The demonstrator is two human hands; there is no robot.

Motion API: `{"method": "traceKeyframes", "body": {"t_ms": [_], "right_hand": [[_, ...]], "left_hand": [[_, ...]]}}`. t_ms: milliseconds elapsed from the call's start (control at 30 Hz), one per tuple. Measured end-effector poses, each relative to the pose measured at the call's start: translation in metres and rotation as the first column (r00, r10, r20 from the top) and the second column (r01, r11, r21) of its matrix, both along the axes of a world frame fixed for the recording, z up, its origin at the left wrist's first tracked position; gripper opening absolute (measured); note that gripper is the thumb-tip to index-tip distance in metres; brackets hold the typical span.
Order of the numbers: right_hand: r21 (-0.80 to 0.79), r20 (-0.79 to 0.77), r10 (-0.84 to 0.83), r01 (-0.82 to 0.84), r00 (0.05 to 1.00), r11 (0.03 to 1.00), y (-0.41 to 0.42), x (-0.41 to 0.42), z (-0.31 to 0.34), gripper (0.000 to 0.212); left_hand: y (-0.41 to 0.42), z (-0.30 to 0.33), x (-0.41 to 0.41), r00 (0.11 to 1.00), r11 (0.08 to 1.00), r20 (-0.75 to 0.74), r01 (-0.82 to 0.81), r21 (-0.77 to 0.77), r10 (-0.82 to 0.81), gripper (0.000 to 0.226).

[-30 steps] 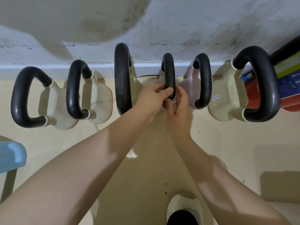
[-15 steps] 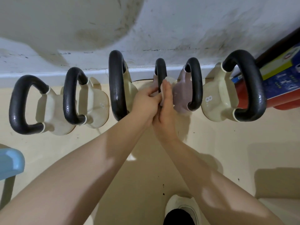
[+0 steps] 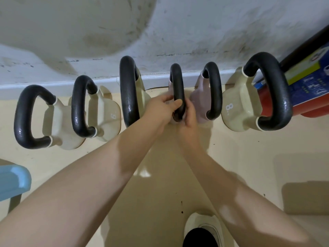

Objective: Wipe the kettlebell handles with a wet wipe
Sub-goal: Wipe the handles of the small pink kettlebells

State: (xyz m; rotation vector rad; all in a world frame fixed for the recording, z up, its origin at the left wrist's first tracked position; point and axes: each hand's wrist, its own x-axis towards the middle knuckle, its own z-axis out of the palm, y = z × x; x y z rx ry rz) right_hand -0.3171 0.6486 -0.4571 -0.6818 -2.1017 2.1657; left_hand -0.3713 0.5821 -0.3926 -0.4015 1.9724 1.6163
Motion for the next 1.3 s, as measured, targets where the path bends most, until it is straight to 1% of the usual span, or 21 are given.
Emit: {"method": "traceKeyframes", "body": {"t_ms": [67, 100, 200, 300, 400, 467, 533, 600, 667, 700, 733, 767, 800, 833, 900, 1000, 1033, 1100, 1200, 1233, 1300], "right_hand": [[0.128, -0.004, 0.056, -0.055, 0.998, 0.990, -0.003, 0.019, -0.013, 0.067], [0.163, -0.001, 0.045, -0.044, 0.999, 0.986, -0.001, 0.019, -0.017, 0.066], [0.104, -0.023, -0.058, 0.060, 0.998, 0.993, 0.000, -0.001, -0.003, 0.046], [0.104, -0.047, -0.077, 0.082, 0.996, 0.991, -0.001, -0.004, 0.010, 0.045], [0.256, 0.013, -0.050, 0.045, 0.999, 0.966, 0.000, 0.006, 0.007, 0.039], [0.314, 0.036, -0.117, 0.100, 0.992, 0.944, 0.005, 0.003, 0.000, 0.032], [0.496, -0.013, -0.125, 0.115, 0.992, 0.861, 0.011, 0.001, -0.001, 0.037], [0.583, -0.073, -0.029, 0.067, 0.997, 0.809, 0.011, 0.005, 0.003, 0.045], [0.726, -0.088, 0.153, -0.042, 0.984, 0.686, 0.011, 0.007, -0.001, 0.037], [0.812, -0.087, 0.230, -0.064, 0.969, 0.580, 0.010, 0.006, -0.002, 0.031], [0.827, -0.102, 0.265, -0.066, 0.959, 0.559, 0.014, 0.005, -0.006, 0.029], [0.861, -0.128, 0.350, -0.071, 0.928, 0.504, 0.019, 0.005, -0.009, 0.033], [0.922, -0.136, 0.442, -0.050, 0.887, 0.383, 0.025, 0.003, -0.014, 0.039], [0.964, -0.146, 0.543, -0.006, 0.827, 0.267, 0.033, 0.000, -0.019, 0.042], [0.992, -0.109, 0.670, 0.034, 0.734, 0.125, 0.052, -0.010, -0.021, 0.038], [0.979, -0.045, 0.736, 0.176, 0.675, -0.102, 0.065, -0.023, -0.015, 0.038], [0.967, -0.017, 0.747, 0.201, 0.664, -0.157, 0.066, -0.024, -0.015, 0.037], [0.966, 0.041, 0.809, 0.183, 0.587, -0.182, 0.064, -0.021, -0.017, 0.033], [0.919, 0.283, 0.891, 0.166, 0.355, -0.357, 0.075, -0.016, -0.019, 0.039], [0.902, 0.323, 0.890, 0.180, 0.320, -0.392, 0.081, -0.018, -0.017, 0.040], [0.880, 0.330, 0.882, 0.229, 0.336, -0.416, 0.086, -0.024, -0.012, 0.035]], "left_hand": [[-0.001, -0.001, 0.000, 1.000, 1.000, 0.010, 0.003, -0.008, -0.003, 0.036], [-0.001, -0.002, -0.001, 1.000, 1.000, 0.013, 0.002, -0.005, -0.002, 0.035], [-0.001, -0.005, 0.001, 1.000, 1.000, 0.000, -0.006, 0.006, 0.006, 0.035], [-0.001, -0.007, 0.002, 1.000, 1.000, -0.007, -0.008, -0.015, 0.008, 0.041], [-0.003, -0.008, -0.002, 1.000, 0.999, 0.023, 0.003, -0.035, -0.002, 0.055], [-0.004, -0.008, -0.004, 0.998, 0.999, 0.053, 0.019, -0.038, -0.017, 0.058], [-0.004, -0.009, -0.006, 0.996, 0.999, 0.090, 0.003, -0.034, 0.000, 0.059], [-0.003, -0.008, -0.006, 0.992, 0.999, 0.126, -0.025, -0.025, 0.028, 0.063], [-0.003, -0.007, -0.005, 0.988, 0.999, 0.145, -0.041, -0.017, 0.043, 0.062], [-0.004, -0.007, -0.003, 0.987, 0.998, 0.149, -0.062, -0.003, 0.061, 0.056], [-0.006, -0.006, -0.002, 0.983, 0.994, 0.154, -0.103, 0.017, 0.099, 0.045], [-0.008, -0.002, 0.000, 0.972, 0.987, 0.181, -0.159, 0.038, 0.150, 0.033], [-0.011, 0.001, 0.002, 0.953, 0.972, 0.227, -0.223, 0.071, 0.202, 0.028], [-0.012, 0.004, 0.004, 0.929, 0.952, 0.277, -0.285, 0.114, 0.245, 0.029], [-0.010, 0.007, 0.007, 0.901, 0.916, 0.337, -0.351, 0.194, 0.274, 0.044], [-0.004, 0.018, 0.014, 0.908, 0.902, 0.341, -0.341, 0.266, 0.243, 0.058], [-0.002, 0.022, 0.015, 0.914, 0.903, 0.336, -0.327, 0.279, 0.228, 0.060], [-0.001, 0.025, 0.016, 0.941, 0.930, 0.280, -0.264, 0.256, 0.190, 0.062], [-0.006, 0.023, 0.019, 0.954, 0.951, 0.191, -0.263, 0.161, 0.232, 0.056], [-0.008, 0.022, 0.020, 0.952, 0.948, 0.183, -0.275, 0.159, 0.245, 0.054], [-0.010, 0.017, 0.023, 0.941, 0.931, 0.203, -0.310, 0.191, 0.272, 0.055]]}}
